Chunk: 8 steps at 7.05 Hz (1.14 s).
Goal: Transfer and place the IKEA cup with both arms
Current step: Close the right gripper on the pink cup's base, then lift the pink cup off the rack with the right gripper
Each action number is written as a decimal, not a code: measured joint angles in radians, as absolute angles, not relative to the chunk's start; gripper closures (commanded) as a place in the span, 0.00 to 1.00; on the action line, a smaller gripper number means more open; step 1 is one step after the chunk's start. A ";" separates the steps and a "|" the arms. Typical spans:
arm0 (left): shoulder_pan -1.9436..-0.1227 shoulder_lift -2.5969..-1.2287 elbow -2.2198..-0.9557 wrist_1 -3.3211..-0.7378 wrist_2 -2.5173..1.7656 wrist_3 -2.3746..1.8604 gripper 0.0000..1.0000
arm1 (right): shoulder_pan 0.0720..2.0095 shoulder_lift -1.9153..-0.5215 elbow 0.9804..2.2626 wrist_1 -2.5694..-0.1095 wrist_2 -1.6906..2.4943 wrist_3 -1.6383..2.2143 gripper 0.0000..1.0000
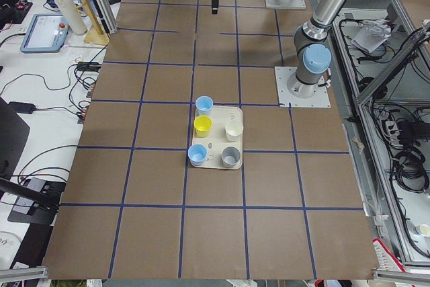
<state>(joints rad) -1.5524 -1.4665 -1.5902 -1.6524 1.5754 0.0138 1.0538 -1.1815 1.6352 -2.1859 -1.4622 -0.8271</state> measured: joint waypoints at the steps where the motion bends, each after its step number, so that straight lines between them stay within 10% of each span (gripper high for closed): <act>1: -1.552 -1.466 -1.590 -1.653 1.576 0.014 0.00 | 1.054 -1.182 1.635 -2.186 -1.463 -0.828 0.74; 3: -1.552 -1.466 -1.590 -1.653 1.576 0.014 0.00 | 1.054 -1.187 1.633 -2.186 -1.464 -0.828 0.89; 8: -1.549 -1.456 -1.572 -1.654 1.561 0.014 0.00 | 1.054 -1.244 1.593 -2.132 -1.480 -0.829 0.89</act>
<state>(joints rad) -1.5494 -1.4561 -1.5724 -1.6540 1.5612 0.0138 1.0538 -1.2438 1.5927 -2.1324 -1.4803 -0.8289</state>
